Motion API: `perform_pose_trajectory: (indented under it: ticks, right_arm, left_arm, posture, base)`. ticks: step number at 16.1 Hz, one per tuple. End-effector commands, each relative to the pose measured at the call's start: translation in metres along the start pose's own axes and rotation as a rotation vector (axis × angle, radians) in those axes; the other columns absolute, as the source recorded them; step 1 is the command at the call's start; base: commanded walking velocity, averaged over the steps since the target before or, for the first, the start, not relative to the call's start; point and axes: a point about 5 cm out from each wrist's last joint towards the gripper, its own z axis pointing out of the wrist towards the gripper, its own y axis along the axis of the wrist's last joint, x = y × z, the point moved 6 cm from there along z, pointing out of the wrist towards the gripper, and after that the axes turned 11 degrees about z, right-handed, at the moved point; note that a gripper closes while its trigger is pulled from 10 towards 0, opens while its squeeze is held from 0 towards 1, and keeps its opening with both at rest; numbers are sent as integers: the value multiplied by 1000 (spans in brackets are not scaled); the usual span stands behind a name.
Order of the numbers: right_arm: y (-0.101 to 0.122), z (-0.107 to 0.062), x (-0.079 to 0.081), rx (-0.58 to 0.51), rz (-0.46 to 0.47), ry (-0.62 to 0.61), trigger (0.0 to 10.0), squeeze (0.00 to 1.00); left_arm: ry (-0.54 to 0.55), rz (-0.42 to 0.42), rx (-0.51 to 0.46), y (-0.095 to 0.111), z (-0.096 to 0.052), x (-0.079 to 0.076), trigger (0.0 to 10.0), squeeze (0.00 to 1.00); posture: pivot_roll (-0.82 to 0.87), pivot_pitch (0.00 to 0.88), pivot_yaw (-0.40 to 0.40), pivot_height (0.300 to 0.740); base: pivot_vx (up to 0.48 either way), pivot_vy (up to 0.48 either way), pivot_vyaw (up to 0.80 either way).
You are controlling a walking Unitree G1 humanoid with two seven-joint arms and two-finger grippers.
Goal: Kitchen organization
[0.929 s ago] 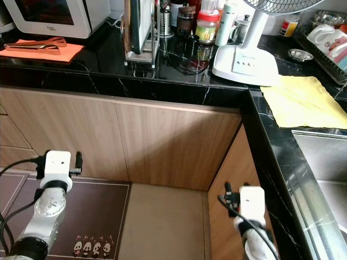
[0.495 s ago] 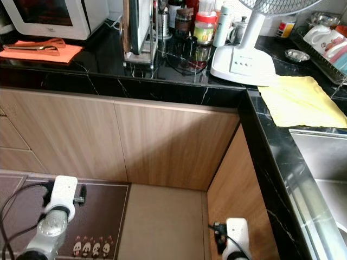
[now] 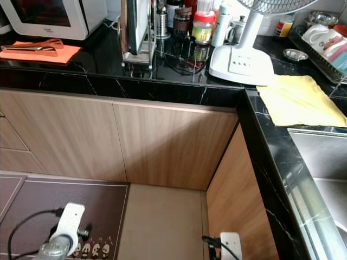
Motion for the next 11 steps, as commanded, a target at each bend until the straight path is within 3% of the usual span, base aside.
perform_pose_trajectory:
  ticks: [1, 6, 11]
  right_arm:
    - [-4, -1, -10, 15, 19, -30, 10000, 0]
    - [-17, -4, -16, 63, 57, -72, 10000, 0]
    - [-22, -3, -10, 90, 49, -75, 10000, 0]
  left_arm:
    - [-13, -10, 30, -8, -1, -2, 10000, 0]
    - [-51, 4, 67, -15, -2, -11, 10000, 0]
    - [-40, -8, 72, -16, -2, -6, 10000, 0]
  posture:
    - [34, 62, -74, 740]
    - [36, 58, -73, 740]
    - [34, 41, -71, 740]
  base:
    - [0, 0, 0]
    - [0, 0, 0]
    - [0, 245, 0]
